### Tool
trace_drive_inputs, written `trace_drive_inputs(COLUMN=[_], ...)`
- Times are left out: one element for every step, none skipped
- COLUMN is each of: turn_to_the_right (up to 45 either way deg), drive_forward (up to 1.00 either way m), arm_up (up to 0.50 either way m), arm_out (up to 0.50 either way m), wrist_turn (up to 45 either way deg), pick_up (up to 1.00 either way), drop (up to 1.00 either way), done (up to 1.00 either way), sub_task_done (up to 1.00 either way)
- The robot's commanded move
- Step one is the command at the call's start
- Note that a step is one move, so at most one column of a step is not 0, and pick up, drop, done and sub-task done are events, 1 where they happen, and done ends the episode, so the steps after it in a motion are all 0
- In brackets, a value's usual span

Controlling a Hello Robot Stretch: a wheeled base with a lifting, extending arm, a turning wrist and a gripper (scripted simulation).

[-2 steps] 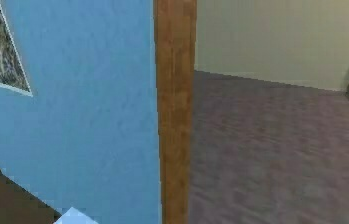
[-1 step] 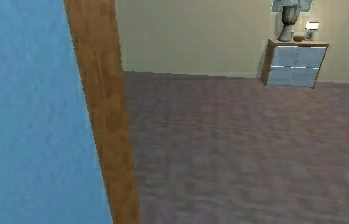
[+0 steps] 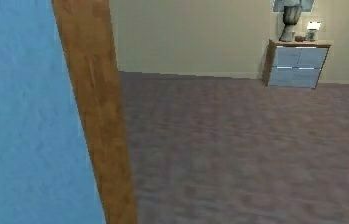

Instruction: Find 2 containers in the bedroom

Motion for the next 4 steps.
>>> trace_drive_inputs(turn_to_the_right=[9.0,0.0,18.0,0.0], drive_forward=[0.0,0.75,0.0,1.0], arm_up=[0.0,0.0,0.0,0.0], arm_out=[0.0,0.0,0.0,0.0], wrist_turn=[0.0,0.0,0.0,0.0], pick_up=[0.0,0.0,0.0,0.0], drop=[0.0,0.0,0.0,0.0], done=[0.0,0.0,0.0,0.0], sub_task_done=[0.0,0.0,0.0,0.0])
